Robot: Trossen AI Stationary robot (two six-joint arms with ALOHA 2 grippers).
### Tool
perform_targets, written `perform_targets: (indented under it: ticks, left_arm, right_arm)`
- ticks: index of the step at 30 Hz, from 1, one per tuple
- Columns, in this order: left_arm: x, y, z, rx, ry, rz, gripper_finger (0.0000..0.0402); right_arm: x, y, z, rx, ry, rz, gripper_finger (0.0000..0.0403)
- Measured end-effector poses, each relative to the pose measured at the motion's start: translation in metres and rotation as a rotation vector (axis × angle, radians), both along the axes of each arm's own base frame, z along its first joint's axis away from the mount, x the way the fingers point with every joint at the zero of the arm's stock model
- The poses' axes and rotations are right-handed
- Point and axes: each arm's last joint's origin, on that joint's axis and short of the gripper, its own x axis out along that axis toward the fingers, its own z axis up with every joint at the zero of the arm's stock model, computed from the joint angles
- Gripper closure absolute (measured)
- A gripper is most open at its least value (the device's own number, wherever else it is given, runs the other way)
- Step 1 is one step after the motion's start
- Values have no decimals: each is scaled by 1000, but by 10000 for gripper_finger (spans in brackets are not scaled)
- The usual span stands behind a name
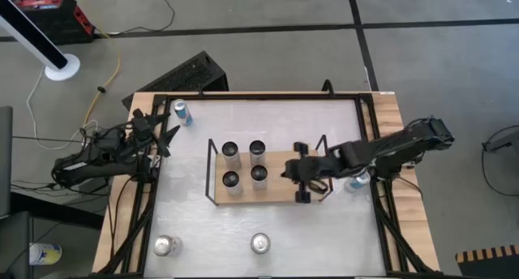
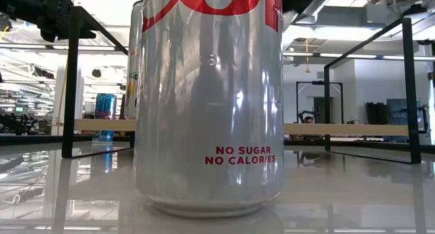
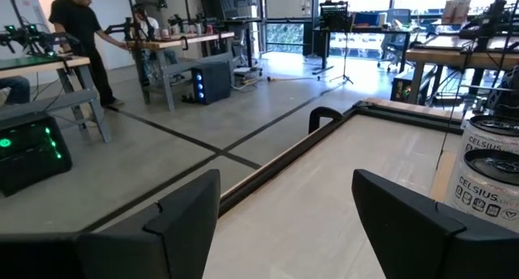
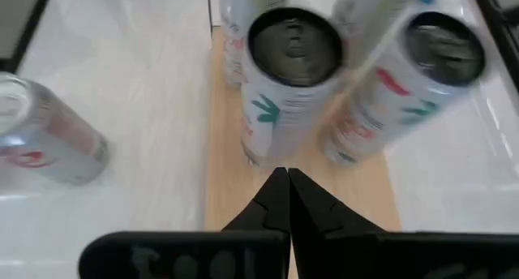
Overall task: Place canned beverage on shelf
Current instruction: Put the right blue soda can on the shelf
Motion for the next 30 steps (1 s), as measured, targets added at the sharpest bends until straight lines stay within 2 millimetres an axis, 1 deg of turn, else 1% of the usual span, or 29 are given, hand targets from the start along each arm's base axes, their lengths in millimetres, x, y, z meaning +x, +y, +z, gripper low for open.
perform_targets:
  ticks: [2, 6, 11, 13, 15, 18, 20, 22, 26, 28, 30]
  left_arm:
    - [0, 0, 0, 0, 0, 0, 136]
    - [0, 0, 0, 0, 0, 0, 136]
    - [0, 0, 0, 0, 0, 0, 136]
    - [0, 0, 0, 0, 0, 0, 136]
    - [0, 0, 0, 0, 0, 0, 136]
    - [0, 0, 0, 0, 0, 0, 136]
    - [0, 0, 0, 0, 0, 0, 136]
    - [0, 0, 0, 0, 0, 0, 136]
    - [0, 0, 0, 0, 0, 0, 136]
    - [0, 0, 0, 0, 0, 0, 136]
    - [0, 0, 0, 0, 0, 0, 136]
  right_arm:
    - [-16, -3, 17, 32, 41, -35, 382]
    - [-61, -7, 43, 137, 163, -170, 382]
    - [-114, -11, 54, 284, 284, -404, 371]
    - [-130, -13, 55, 349, 304, -529, 368]
    - [-141, -15, 56, 380, 310, -634, 366]
    - [-152, -16, 55, 393, 329, -758, 365]
    - [-153, -15, 53, 408, 328, -791, 365]
    - [-153, -15, 52, 410, 330, -798, 365]
    - [-146, -11, 48, 387, 353, -806, 364]
    - [-142, -6, 44, 396, 413, -789, 364]
    - [-137, 0, 40, 377, 491, -727, 364]
